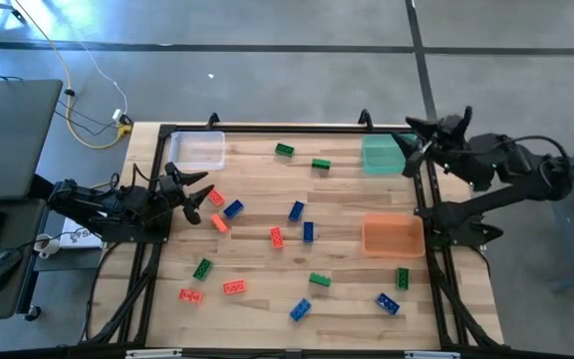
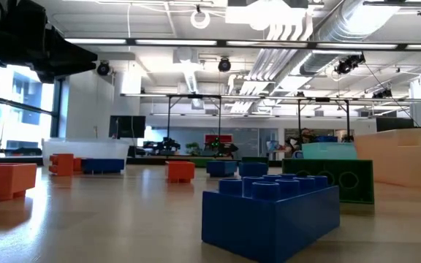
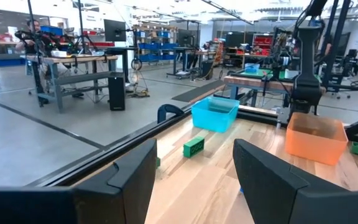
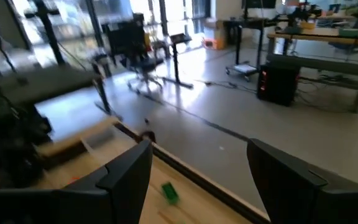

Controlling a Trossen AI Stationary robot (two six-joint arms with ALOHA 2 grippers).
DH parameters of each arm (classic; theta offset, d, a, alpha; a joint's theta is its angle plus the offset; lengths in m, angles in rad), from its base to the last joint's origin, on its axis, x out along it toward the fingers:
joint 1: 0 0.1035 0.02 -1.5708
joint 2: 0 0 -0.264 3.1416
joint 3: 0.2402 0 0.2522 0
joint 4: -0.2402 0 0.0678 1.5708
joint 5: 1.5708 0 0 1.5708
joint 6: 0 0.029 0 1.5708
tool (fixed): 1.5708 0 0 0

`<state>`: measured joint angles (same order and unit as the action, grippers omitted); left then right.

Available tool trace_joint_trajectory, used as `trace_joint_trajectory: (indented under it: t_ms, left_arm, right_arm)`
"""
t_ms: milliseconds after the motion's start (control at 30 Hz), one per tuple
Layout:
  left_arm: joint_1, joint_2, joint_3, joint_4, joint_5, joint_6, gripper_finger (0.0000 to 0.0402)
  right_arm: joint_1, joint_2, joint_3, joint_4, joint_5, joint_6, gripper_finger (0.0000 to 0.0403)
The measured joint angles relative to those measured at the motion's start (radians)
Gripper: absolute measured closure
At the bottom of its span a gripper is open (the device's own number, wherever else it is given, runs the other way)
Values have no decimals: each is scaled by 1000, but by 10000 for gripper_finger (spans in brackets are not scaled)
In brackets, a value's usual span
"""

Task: Sort & place blocks by color
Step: Put the green game piece into the green bin

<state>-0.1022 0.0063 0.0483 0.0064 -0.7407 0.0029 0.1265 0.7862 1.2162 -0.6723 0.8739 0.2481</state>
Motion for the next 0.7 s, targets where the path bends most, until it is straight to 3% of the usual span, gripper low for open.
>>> trace_joint_trajectory:
  t_ms: [233, 400, 700]
  left_arm:
    - [0, 0, 0, 2, 0, -11, 202]
    - [0, 0, 0, 3, 0, -83, 202]
    - [0, 0, 0, 3, 0, -226, 202]
  right_arm:
    - [-190, 143, 124, -232, -228, -14, 151]
    - [-329, 231, 131, -266, -430, -83, 151]
    - [-498, 419, 131, -260, -670, -250, 151]
